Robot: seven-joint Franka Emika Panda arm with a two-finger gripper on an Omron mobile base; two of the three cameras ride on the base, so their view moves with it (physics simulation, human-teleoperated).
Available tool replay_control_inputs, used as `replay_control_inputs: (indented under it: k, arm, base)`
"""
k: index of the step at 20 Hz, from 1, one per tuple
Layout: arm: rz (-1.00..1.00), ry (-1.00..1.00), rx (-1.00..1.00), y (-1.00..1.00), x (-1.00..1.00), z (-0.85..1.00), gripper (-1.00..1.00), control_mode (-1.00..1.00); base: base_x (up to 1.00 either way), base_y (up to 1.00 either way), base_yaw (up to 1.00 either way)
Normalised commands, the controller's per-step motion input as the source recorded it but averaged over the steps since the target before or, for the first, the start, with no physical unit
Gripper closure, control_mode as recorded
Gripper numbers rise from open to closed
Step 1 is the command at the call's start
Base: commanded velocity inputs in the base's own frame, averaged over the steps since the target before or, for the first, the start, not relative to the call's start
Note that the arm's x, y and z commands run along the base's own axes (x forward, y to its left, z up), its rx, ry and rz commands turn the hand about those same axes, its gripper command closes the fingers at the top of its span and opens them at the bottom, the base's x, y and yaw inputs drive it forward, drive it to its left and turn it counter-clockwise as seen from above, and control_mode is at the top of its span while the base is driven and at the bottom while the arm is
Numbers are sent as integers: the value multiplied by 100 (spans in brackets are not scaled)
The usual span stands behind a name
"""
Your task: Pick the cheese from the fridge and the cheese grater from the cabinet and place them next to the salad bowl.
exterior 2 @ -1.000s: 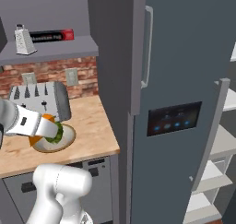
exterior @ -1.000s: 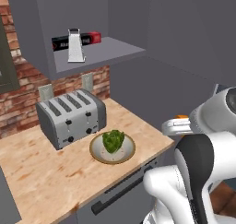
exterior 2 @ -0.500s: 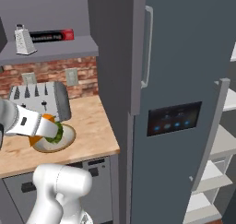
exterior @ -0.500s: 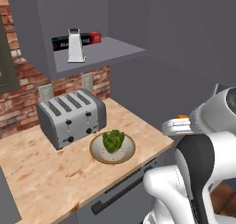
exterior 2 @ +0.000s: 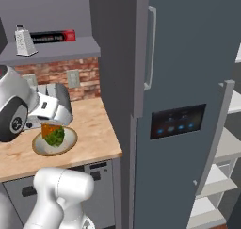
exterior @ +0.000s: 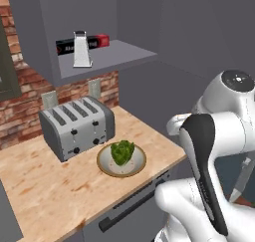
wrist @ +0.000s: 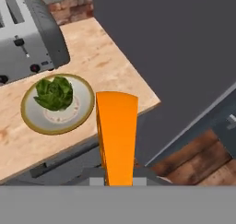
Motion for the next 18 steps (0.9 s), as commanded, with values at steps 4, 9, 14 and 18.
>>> replay_control_inputs:
  k: [4, 9, 14, 18]
  arm:
    - [21, 30, 0, 1, 49, 2, 100, -100]
    - [24, -2, -7, 7, 1, -30, 100, -100]
    - [20, -12, -19, 10, 0, -71, 100, -100]
    - [11, -15, -17, 1, 2, -57, 100, -100]
  base:
    - [0, 0, 0]
    - [0, 0, 0]
    - [0, 0, 0]
    - [0, 0, 0]
